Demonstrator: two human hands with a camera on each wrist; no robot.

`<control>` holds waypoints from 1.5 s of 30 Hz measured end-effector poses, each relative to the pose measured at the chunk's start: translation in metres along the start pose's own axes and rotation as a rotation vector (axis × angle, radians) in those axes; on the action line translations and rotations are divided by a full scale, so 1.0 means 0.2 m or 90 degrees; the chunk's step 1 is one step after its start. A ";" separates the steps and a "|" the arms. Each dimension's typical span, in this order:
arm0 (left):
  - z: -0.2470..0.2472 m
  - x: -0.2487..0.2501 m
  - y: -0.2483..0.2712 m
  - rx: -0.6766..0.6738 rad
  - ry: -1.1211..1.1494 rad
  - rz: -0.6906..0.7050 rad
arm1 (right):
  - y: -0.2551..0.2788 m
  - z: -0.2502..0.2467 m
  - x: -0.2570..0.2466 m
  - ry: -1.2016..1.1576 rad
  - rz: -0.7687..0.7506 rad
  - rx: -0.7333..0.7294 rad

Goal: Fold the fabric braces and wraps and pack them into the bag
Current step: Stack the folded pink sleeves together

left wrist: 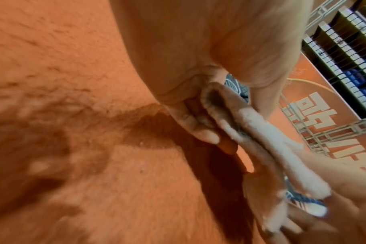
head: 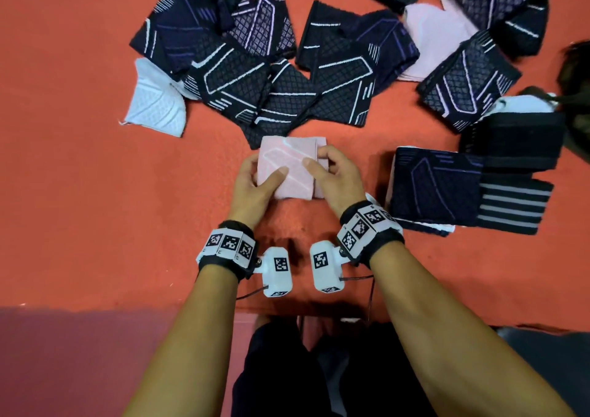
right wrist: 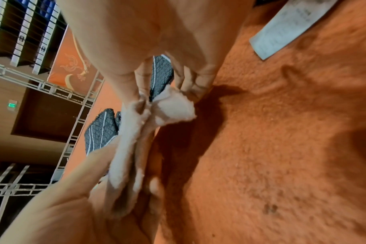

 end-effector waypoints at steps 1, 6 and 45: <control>0.01 0.00 0.00 -0.005 0.001 0.006 | 0.00 -0.01 -0.01 0.001 -0.009 0.004; 0.07 -0.05 0.04 -0.063 -0.028 -0.023 | 0.01 -0.07 0.02 0.081 0.010 0.053; 0.15 -0.05 -0.05 -0.088 -0.066 -0.057 | -0.07 -0.14 0.10 0.247 0.151 0.063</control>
Point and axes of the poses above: each hand's wrist, its own y-axis away from the middle knuckle, its own z-axis out of the palm, x = y × z, the point moved 8 cm from there along -y, towards the middle knuckle, and after that the axes turned 15 degrees about z, right-handed, at the moved point
